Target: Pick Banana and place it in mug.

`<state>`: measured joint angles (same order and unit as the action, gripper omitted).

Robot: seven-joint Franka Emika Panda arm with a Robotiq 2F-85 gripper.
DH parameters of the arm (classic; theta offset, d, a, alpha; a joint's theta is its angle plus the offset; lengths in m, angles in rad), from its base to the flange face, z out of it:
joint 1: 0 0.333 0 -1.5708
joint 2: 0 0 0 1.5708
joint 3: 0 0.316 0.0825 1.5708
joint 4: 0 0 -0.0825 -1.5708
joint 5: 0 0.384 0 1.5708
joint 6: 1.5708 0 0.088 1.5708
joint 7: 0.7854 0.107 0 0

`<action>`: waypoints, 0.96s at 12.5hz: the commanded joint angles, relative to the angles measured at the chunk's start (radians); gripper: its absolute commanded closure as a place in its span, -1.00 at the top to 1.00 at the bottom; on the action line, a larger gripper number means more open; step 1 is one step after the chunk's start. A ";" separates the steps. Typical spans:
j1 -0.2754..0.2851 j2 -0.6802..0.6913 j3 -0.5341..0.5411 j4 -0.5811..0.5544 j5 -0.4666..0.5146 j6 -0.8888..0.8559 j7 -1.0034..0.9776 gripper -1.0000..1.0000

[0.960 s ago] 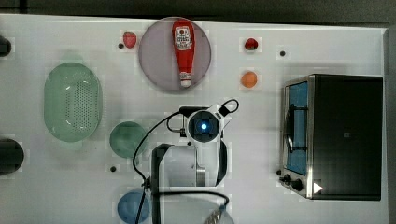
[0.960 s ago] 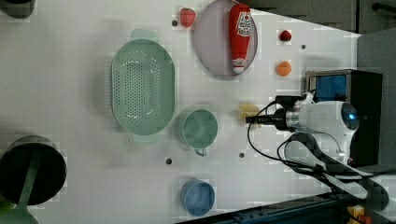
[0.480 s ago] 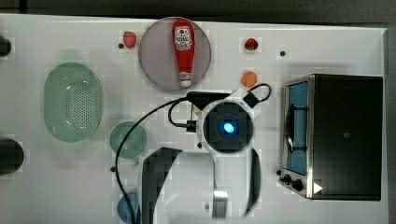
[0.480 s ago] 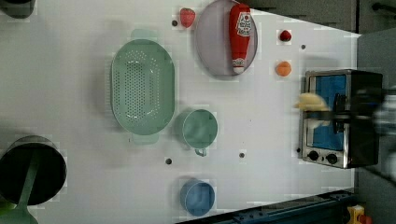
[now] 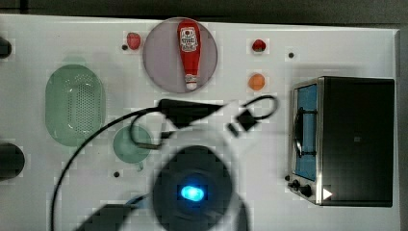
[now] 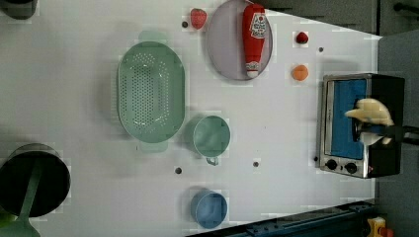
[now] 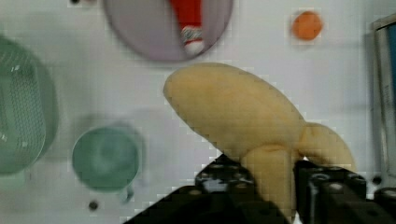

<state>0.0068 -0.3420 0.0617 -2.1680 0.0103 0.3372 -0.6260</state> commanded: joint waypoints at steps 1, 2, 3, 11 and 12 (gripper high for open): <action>0.071 0.076 0.155 -0.054 0.039 -0.021 0.268 -0.46; 0.074 0.077 0.207 -0.070 0.098 -0.017 0.379 -0.46; 0.075 0.078 0.244 -0.088 0.138 0.001 0.457 -0.46; 0.075 0.299 0.347 -0.210 0.151 0.410 0.719 -0.46; 0.075 0.338 0.347 -0.207 0.149 0.464 0.719 -0.46</action>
<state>0.0967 -0.0137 0.4141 -2.3867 0.1556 0.7642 0.0302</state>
